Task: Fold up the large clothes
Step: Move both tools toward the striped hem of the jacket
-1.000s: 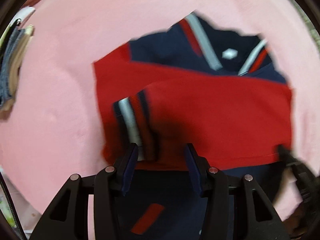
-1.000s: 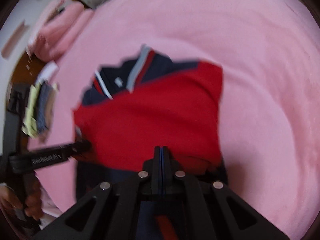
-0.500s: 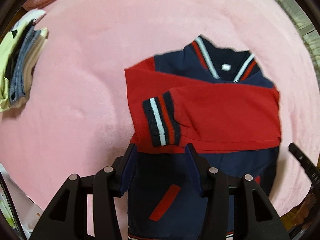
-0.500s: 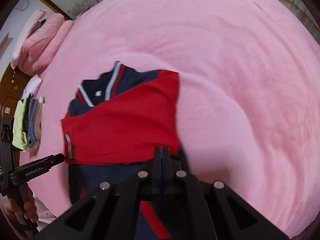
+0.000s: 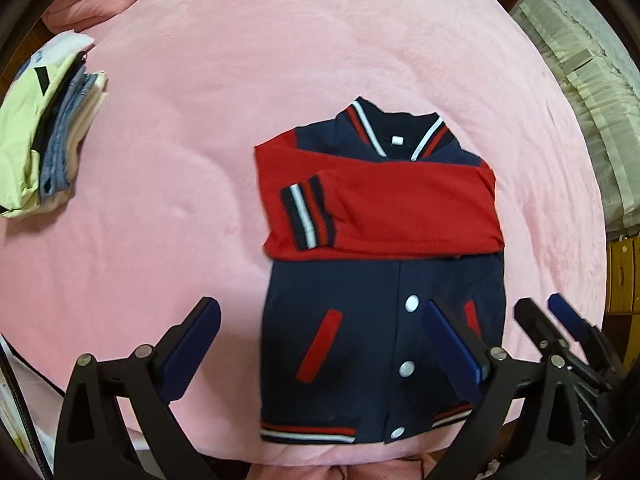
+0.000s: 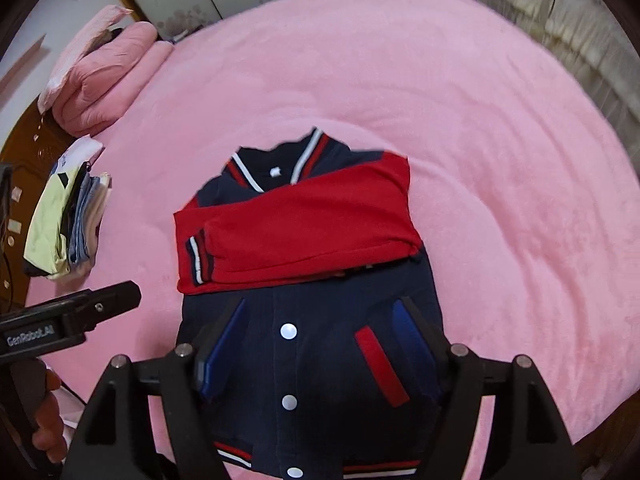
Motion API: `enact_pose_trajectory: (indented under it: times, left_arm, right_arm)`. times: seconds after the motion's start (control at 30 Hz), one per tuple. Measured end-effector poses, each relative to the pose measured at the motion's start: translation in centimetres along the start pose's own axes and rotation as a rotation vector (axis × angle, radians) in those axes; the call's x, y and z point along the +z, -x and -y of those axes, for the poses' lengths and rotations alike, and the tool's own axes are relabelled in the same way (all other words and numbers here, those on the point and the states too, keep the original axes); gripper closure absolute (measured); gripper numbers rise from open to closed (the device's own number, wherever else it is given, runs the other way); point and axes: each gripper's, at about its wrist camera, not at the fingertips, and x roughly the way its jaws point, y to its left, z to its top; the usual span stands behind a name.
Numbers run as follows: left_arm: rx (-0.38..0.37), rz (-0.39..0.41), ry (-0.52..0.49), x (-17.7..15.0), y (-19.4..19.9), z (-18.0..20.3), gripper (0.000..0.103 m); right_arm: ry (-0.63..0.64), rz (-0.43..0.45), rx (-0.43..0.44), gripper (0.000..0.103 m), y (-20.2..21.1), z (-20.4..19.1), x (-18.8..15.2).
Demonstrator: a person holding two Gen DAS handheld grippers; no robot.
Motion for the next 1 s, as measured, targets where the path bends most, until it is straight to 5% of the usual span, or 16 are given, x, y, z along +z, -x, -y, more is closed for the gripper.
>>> enact_pose_trajectory:
  times: [0.43, 0.77, 1.0]
  left_arm:
    - [0.058, 0.073, 0.003, -4.3, 3.7, -1.5, 0.003]
    - [0.208, 0.185, 0.017, -9.6, 8.1, 1.3, 0.003]
    - [0.178, 0.239, 0.007, -12.8, 10.1, 2.8, 0.003]
  right_arm:
    - [0.009, 0.081, 0.04, 0.027, 4.5, -1.0, -2.6]
    - [0.028, 0.104, 0.12, 0.027, 8.3, 1.0, -5.7]
    - [0.052, 0.162, 0.113, 0.027, 11.6, 3.1, -9.1]
